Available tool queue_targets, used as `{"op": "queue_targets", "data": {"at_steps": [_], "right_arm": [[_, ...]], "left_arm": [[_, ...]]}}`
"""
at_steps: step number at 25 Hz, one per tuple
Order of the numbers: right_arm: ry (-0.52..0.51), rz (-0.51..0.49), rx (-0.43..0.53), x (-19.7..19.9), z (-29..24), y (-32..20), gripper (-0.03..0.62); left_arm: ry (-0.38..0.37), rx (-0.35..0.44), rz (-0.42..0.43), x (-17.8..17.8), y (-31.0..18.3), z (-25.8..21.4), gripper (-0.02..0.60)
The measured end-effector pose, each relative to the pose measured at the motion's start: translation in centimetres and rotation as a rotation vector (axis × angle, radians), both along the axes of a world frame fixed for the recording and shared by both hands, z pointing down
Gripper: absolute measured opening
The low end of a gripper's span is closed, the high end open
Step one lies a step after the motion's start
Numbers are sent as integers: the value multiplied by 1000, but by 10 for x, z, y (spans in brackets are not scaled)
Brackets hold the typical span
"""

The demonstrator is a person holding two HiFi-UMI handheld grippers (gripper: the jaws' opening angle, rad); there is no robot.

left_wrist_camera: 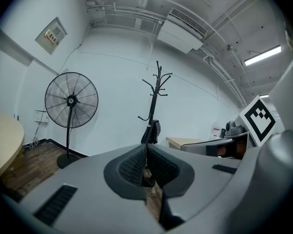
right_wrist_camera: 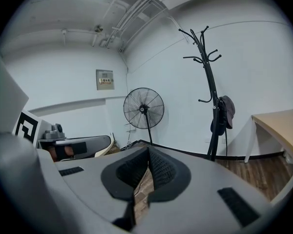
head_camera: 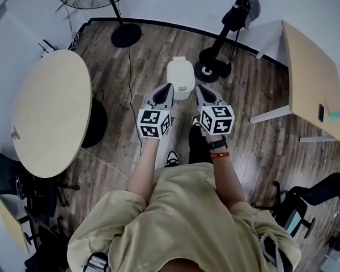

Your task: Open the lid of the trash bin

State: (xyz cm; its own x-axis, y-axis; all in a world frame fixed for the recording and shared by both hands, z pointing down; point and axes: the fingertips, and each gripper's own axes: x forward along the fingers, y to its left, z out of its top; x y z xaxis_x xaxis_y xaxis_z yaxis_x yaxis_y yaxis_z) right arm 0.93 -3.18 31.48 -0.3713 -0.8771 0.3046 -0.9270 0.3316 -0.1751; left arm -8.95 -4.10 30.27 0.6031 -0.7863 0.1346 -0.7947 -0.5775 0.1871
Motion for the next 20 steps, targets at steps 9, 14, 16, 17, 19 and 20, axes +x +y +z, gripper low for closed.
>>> {"op": "queue_targets", "data": {"at_steps": [9,14,16,17,19,20], "right_arm": [[-21,-49,-81,18,40,-87,17],[-43,-64,-129,19,72,-114,17],[-45,-66,-149,20,84,-120,17],[-45,-68,-157,20,89,-122,17],[-45,-70,-170,21,98,-125,17],[-46,-69,-176,22,102,-126,17]], "left_arm": [[-25,-60,-25,18,-75,45,25],[-19,-82,-48,22,-103,69,25],[-22,-92,-48,25,-110,79,25],[-25,-97,-47,26,-113,84,25],[-33,-104,-43,28,-119,93,25],[-34,-107,-41,30,-121,96,25]]}}
